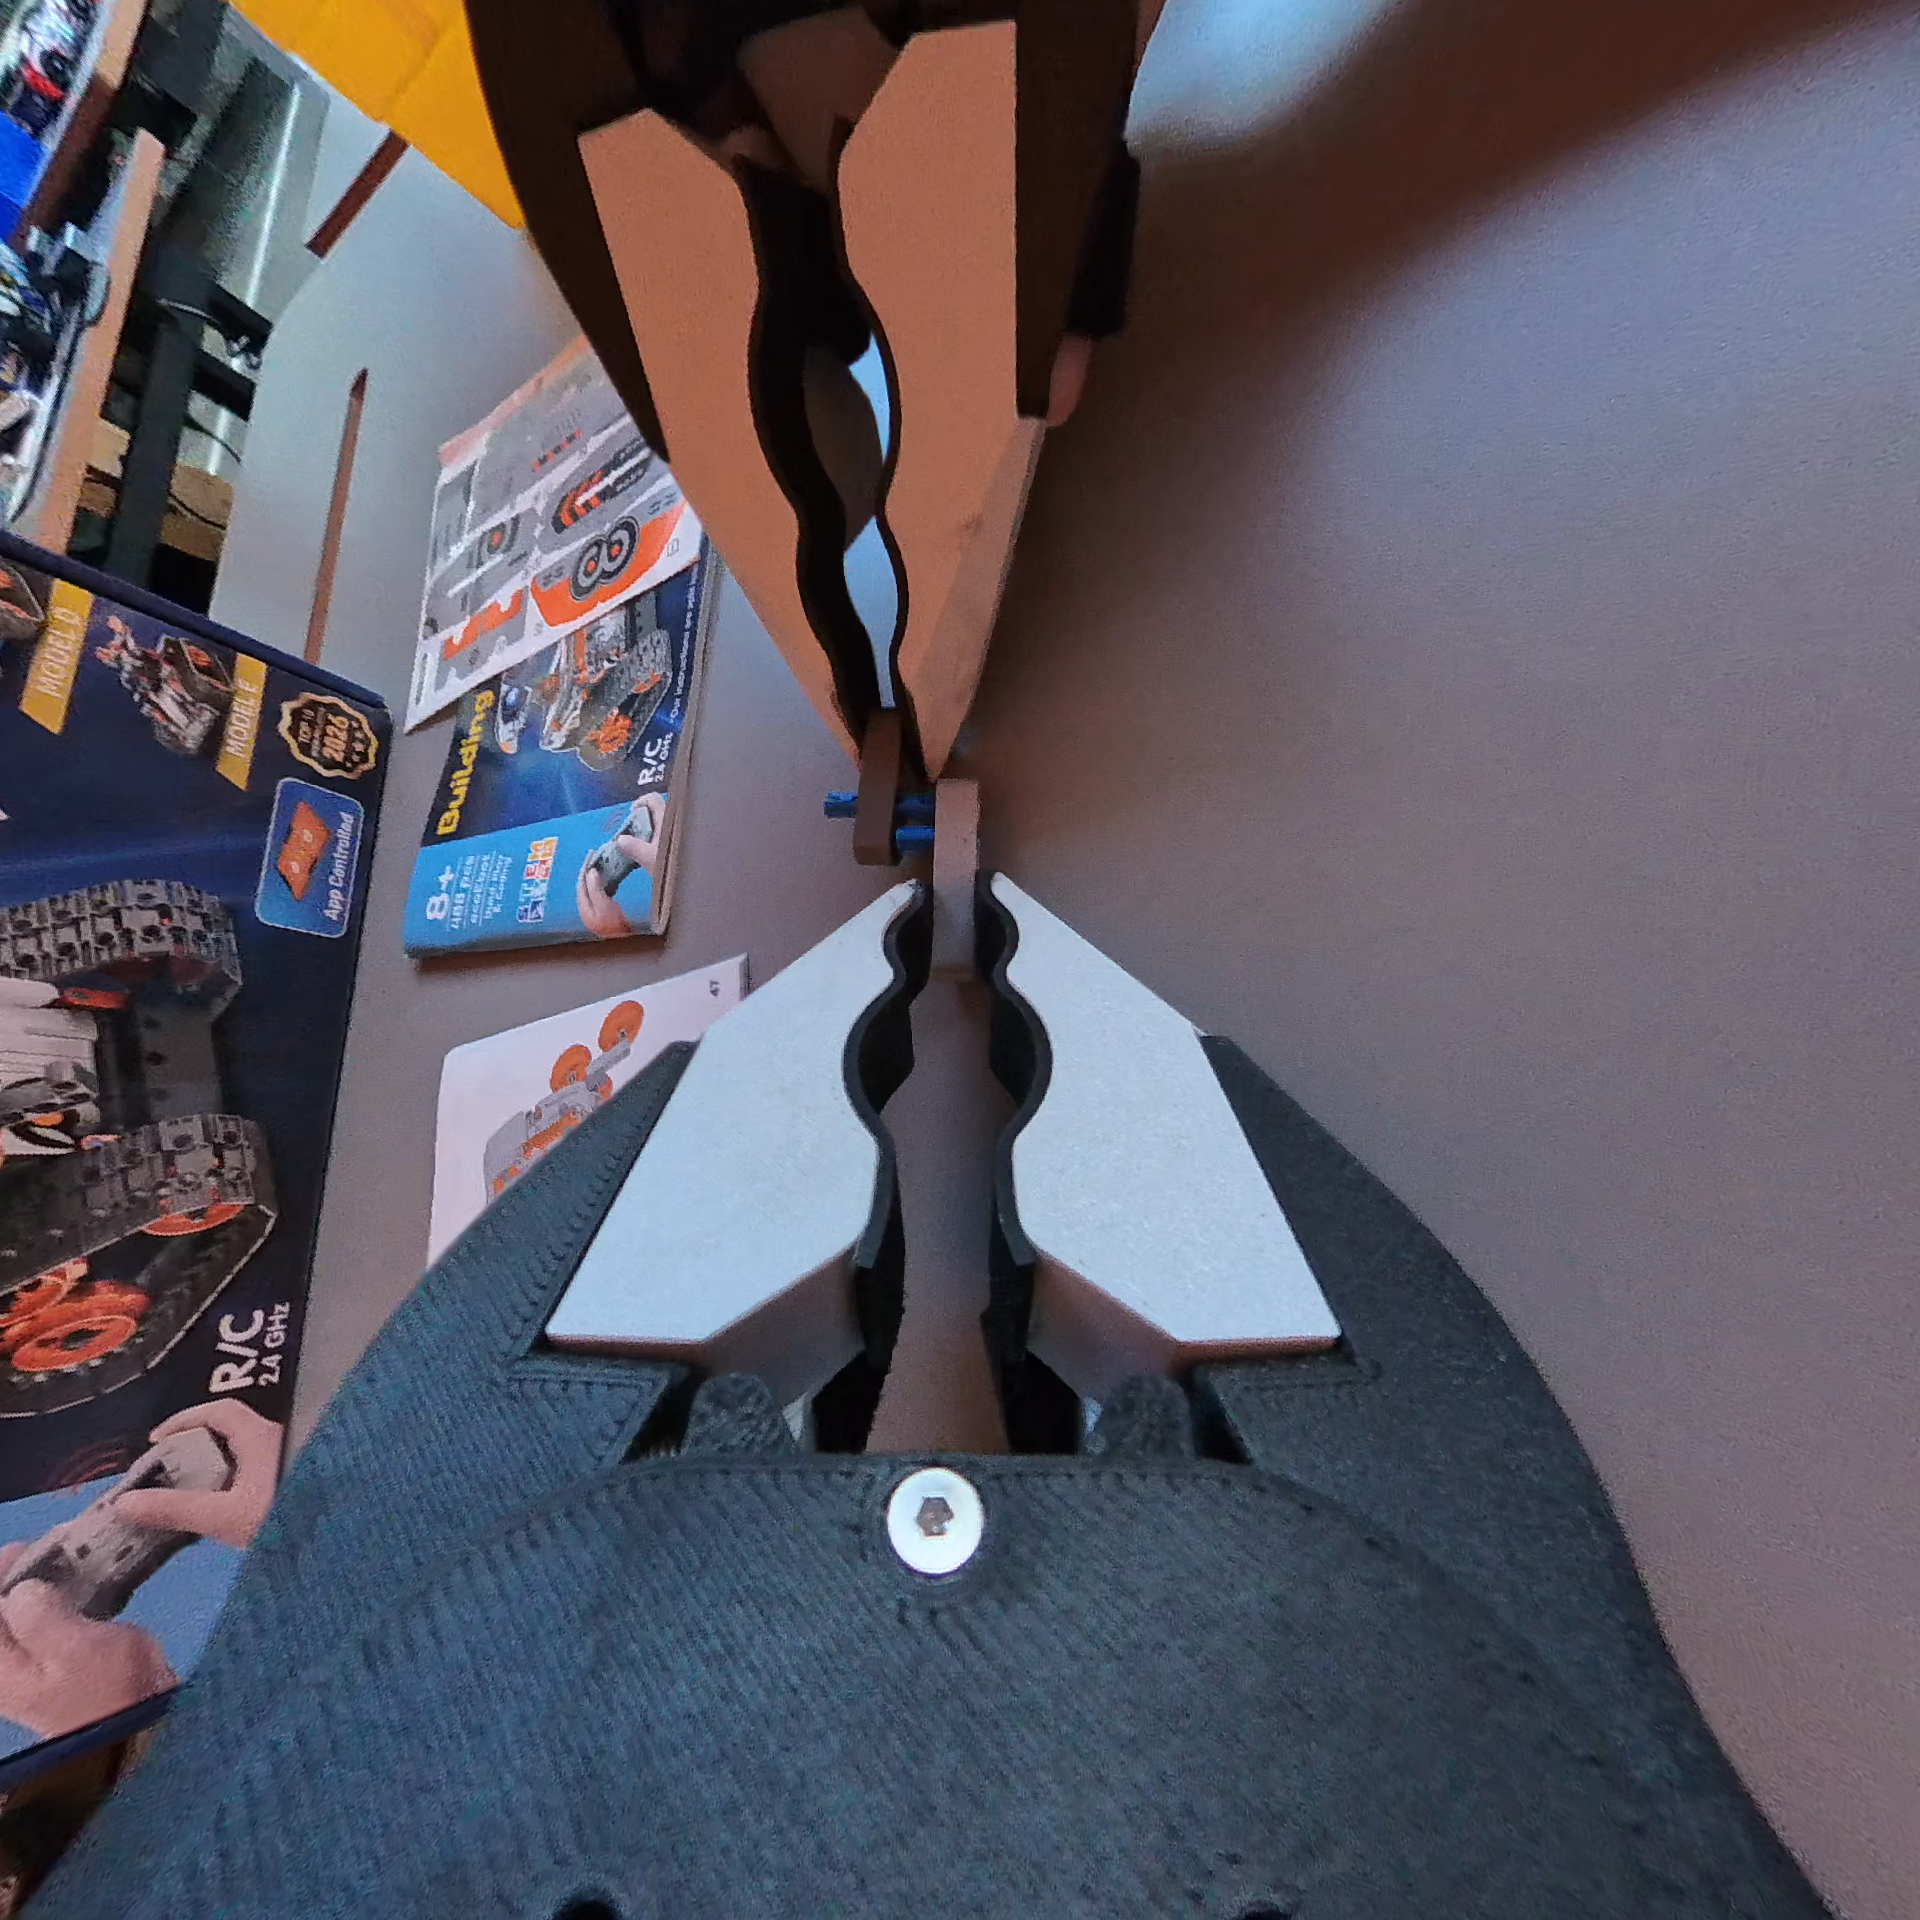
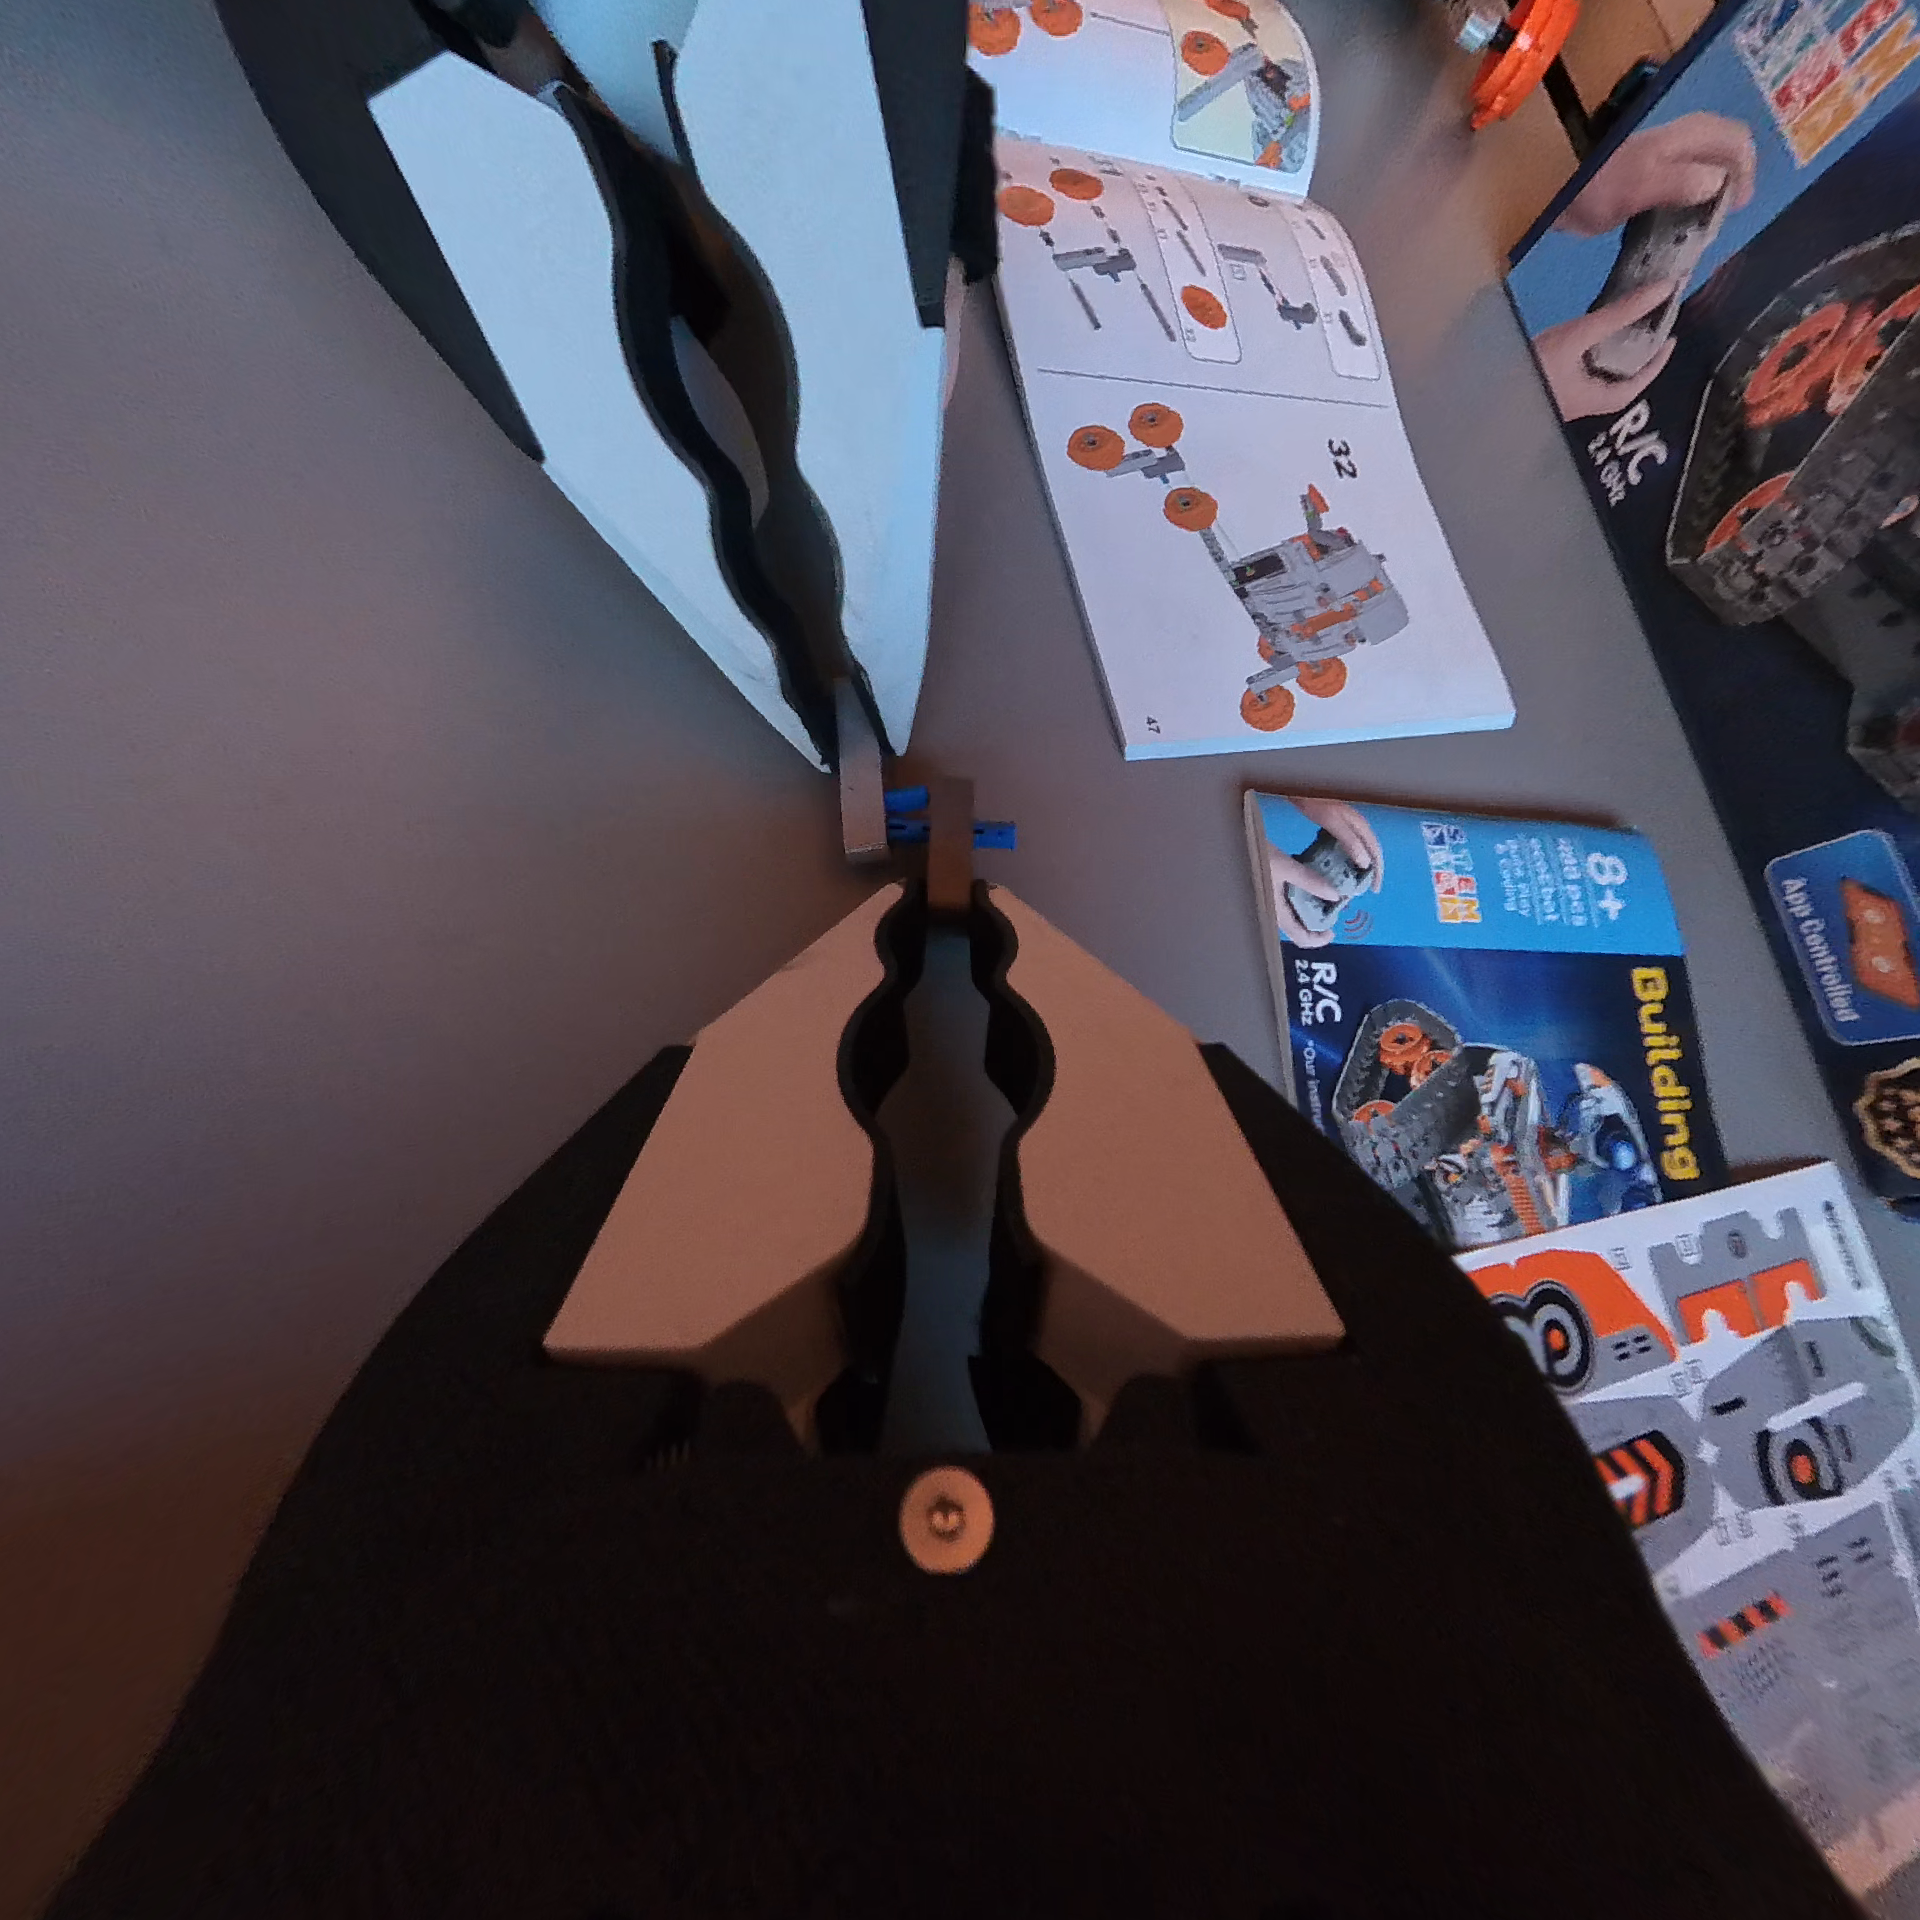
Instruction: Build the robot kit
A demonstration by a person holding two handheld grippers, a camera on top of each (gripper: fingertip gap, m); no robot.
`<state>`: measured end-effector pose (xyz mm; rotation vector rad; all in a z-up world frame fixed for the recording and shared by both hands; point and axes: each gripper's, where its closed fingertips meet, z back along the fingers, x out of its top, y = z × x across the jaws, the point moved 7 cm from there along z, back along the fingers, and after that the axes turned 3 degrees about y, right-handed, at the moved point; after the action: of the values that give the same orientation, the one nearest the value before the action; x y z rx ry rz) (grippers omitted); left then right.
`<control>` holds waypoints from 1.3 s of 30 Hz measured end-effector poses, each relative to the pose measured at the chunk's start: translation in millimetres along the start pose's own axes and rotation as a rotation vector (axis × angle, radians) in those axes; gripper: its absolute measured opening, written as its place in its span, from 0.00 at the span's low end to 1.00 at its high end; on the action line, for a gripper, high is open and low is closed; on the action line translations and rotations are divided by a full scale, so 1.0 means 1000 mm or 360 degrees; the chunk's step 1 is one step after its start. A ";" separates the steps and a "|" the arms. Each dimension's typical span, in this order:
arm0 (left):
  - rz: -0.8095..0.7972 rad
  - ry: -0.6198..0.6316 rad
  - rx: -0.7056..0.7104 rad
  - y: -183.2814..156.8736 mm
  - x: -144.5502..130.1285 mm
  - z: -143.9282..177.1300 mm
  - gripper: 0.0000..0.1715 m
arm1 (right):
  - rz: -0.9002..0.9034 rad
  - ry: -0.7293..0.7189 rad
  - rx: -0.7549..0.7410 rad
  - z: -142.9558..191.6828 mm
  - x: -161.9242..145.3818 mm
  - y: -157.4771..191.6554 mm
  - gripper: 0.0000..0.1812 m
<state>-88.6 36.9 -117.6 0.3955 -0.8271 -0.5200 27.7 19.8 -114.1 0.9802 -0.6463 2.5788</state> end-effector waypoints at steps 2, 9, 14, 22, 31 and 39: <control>0.0007 -0.0016 -0.0025 -0.001 0.000 0.000 0.03 | 0.0123 0.0024 -0.0053 0.001 0.002 0.004 0.04; 0.0109 -0.0053 -0.0126 0.001 -0.001 0.001 0.03 | 0.0211 -0.0009 -0.0063 0.003 0.001 0.008 0.04; 0.0082 -0.0003 -0.0044 0.001 0.000 0.000 0.04 | 0.0166 -0.0025 -0.0091 0.002 -0.001 0.006 0.04; 0.0094 0.0050 0.0034 0.002 0.004 -0.003 0.05 | 0.0192 -0.0012 -0.0145 0.004 -0.002 0.008 0.04; 0.0154 0.0038 -0.0151 0.003 0.012 0.001 0.14 | 0.0116 0.0012 -0.0183 0.007 -0.005 0.005 0.04; 0.0217 -0.0008 -0.0375 0.017 0.011 -0.011 0.13 | -0.0323 0.0039 0.0001 0.012 -0.008 0.006 0.04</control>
<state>-68.9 46.0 -109.4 0.1201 -0.7814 -0.4848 37.8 7.9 -113.7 0.9600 -0.5113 2.4095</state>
